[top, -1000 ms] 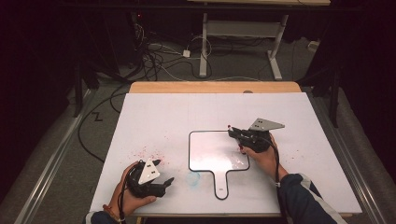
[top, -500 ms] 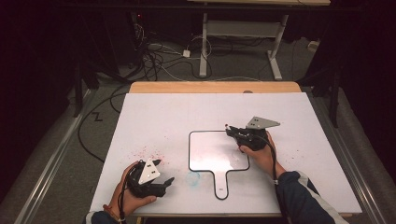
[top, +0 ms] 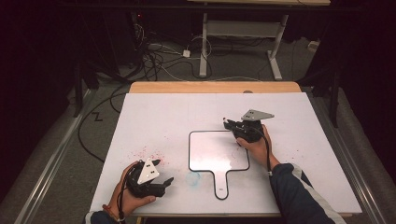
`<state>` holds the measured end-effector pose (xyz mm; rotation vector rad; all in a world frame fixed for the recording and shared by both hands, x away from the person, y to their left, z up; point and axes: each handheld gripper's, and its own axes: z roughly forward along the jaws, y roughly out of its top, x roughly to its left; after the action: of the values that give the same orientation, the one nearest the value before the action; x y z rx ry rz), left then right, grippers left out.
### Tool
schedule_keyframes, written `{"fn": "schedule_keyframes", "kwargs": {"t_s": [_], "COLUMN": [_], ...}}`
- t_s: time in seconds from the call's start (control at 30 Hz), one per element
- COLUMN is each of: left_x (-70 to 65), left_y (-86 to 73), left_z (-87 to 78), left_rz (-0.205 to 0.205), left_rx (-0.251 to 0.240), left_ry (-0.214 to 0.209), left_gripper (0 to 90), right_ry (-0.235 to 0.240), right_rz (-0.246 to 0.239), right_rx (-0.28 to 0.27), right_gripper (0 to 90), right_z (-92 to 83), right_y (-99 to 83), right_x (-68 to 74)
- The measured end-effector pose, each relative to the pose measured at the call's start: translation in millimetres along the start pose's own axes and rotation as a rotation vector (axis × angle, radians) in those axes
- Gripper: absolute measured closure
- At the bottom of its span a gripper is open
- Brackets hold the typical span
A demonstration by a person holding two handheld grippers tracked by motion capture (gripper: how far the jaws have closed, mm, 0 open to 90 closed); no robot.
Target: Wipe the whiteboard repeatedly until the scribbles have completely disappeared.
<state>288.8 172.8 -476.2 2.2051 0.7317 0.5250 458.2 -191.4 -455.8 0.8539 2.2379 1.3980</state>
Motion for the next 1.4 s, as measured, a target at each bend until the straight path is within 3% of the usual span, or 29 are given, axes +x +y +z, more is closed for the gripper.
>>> {"fn": "schedule_keyframes", "kwargs": {"t_s": [0.17, 0.27, 0.33, 0.43, 0.57, 0.67, 0.77, 0.83, 0.97, 1.1, 1.2, 1.4], "left_x": [-0.1, -0.4, -0.6, -0.5, -0.4, -1.5, -0.9, -0.6, -0.4, -1.1, -0.9, -1.0], "left_y": [-0.4, -0.4, -0.3, -0.3, -0.1, 0.3, 0.1, -0.3, -0.2, 0.1, -0.1, 0.3], "left_z": [-1.0, -1.3, -1.3, -1.4, -0.6, -0.9, -1.0, -1.0, -1.2, -1.6, -1.0, -1.4], "left_rz": [-0.001, 0.000, 0.001, 0.002, 0.002, 0.006, 0.004, 0.003, 0.004, 0.004, 0.006, 0.009], "left_rx": [-0.003, -0.003, -0.003, -0.003, -0.001, -0.001, -0.001, -0.003, -0.002, -0.005, -0.002, -0.004], "left_ry": [0.003, 0.003, 0.003, 0.005, 0.004, 0.003, 0.003, 0.002, 0.002, 0.002, 0.000, -0.002], "left_gripper": [22.2, 22.2, 22.2, 22.2, 22.2, 22.2, 22.2, 22.2, 22.2, 22.2, 22.2, 22.2], "right_ry": [0.054, 0.034, 0.009, 0.028, 0.059, 0.028, -0.001, 0.013, 0.053, 0.032, 0.007, 0.068], "right_rz": [-0.021, -0.044, -0.029, 0.002, -0.049, -0.059, -0.019, 0.003, -0.042, -0.067, -0.040, -0.065], "right_rx": [0.018, 0.026, 0.032, 0.025, 0.038, 0.038, 0.026, 0.018, 0.036, 0.047, 0.041, 0.043], "right_gripper": [81.5, 81.5, 81.5, 81.5, 81.5, 81.5, 81.5, 81.5, 81.5, 81.5, 81.5, 81.5], "right_z": [3.2, 2.7, 1.9, -1.4, -2.2, 0.3, 1.2, -0.2, 1.3, 5.0, 4.9, 11.2], "right_y": [1.6, 1.7, 0.2, -1.1, -0.1, 0.1, -2.5, -2.9, -1.3, -0.2, -1.1, 2.0], "right_x": [13.6, 12.3, 7.3, 7.9, 20.1, 15.6, 4.9, 6.6, 19.4, 19.5, 13.4, 31.2]}}
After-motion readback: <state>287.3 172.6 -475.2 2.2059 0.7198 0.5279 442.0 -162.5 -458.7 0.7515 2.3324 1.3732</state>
